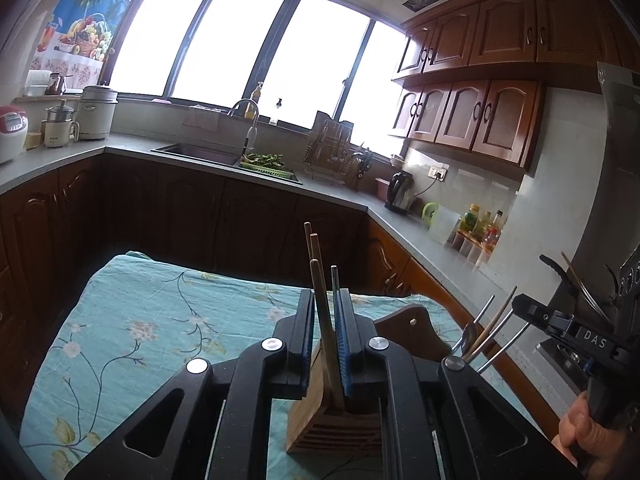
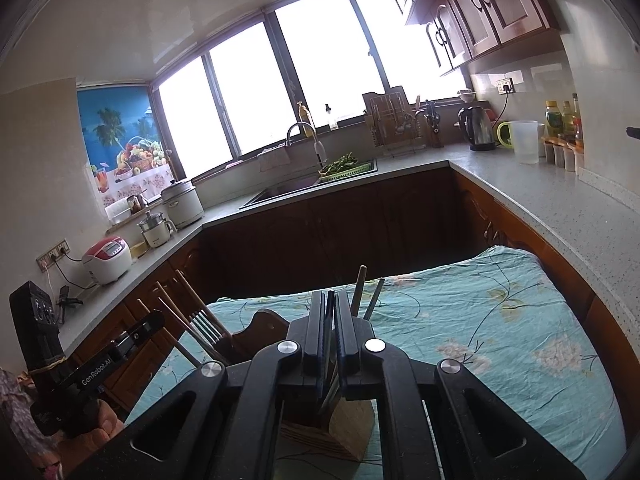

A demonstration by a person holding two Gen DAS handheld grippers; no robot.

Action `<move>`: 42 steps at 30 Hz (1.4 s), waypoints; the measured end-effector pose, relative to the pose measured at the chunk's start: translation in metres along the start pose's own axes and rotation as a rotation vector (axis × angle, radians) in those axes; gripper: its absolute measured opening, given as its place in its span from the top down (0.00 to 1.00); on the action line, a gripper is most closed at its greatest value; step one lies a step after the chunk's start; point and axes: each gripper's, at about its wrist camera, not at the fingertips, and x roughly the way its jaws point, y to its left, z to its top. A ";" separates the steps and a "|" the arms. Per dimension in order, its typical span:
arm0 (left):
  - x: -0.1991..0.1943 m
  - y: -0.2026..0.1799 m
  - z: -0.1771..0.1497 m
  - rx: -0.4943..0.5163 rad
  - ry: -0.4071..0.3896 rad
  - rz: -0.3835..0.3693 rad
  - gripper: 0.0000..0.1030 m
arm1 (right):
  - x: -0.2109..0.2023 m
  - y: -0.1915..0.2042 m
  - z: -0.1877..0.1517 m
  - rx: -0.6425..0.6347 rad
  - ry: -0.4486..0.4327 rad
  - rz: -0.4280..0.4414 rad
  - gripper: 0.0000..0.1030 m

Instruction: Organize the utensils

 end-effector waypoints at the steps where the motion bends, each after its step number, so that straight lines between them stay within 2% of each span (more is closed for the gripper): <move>1: -0.002 -0.002 0.001 0.001 -0.008 0.003 0.75 | -0.001 0.001 0.000 0.004 -0.003 0.001 0.85; 2: -0.005 -0.003 0.003 0.006 -0.014 0.006 0.67 | -0.004 0.000 0.000 0.009 -0.008 0.005 0.73; 3: -0.010 -0.004 0.004 0.012 -0.024 0.013 0.64 | -0.007 0.000 0.000 0.014 -0.017 0.012 0.66; 4: -0.014 -0.007 0.003 0.018 -0.037 0.020 0.59 | -0.011 0.000 0.000 0.019 -0.029 0.015 0.52; 5: -0.019 -0.008 0.004 0.023 -0.045 0.020 0.55 | -0.016 0.000 0.000 0.022 -0.043 0.020 0.46; 6: -0.023 -0.009 0.003 0.028 -0.051 0.017 0.53 | -0.021 0.000 0.000 0.023 -0.058 0.025 0.45; 8: -0.032 -0.011 0.000 0.032 -0.052 0.024 0.43 | -0.030 0.001 0.001 0.025 -0.081 0.028 0.36; 10: -0.040 -0.011 -0.007 0.028 -0.052 0.020 0.39 | -0.039 0.002 0.000 0.031 -0.099 0.040 0.29; 13: -0.053 -0.011 -0.016 0.021 -0.042 0.047 0.24 | -0.051 0.004 -0.004 0.032 -0.115 0.051 0.18; 17: -0.073 -0.015 -0.032 0.025 -0.024 0.061 0.22 | -0.061 0.006 -0.018 0.033 -0.111 0.060 0.06; 26: -0.124 -0.018 -0.065 -0.013 0.027 0.066 0.18 | -0.086 0.008 -0.070 0.037 -0.056 0.077 0.05; 34: -0.186 -0.029 -0.091 -0.017 0.028 0.100 0.14 | -0.134 0.011 -0.104 0.028 -0.068 0.085 0.05; 38: -0.217 -0.042 -0.106 0.009 0.039 0.091 0.13 | -0.155 0.016 -0.115 0.000 -0.055 0.097 0.05; 42: -0.245 -0.055 -0.101 0.042 0.015 0.076 0.11 | -0.182 0.028 -0.113 -0.056 -0.071 0.090 0.02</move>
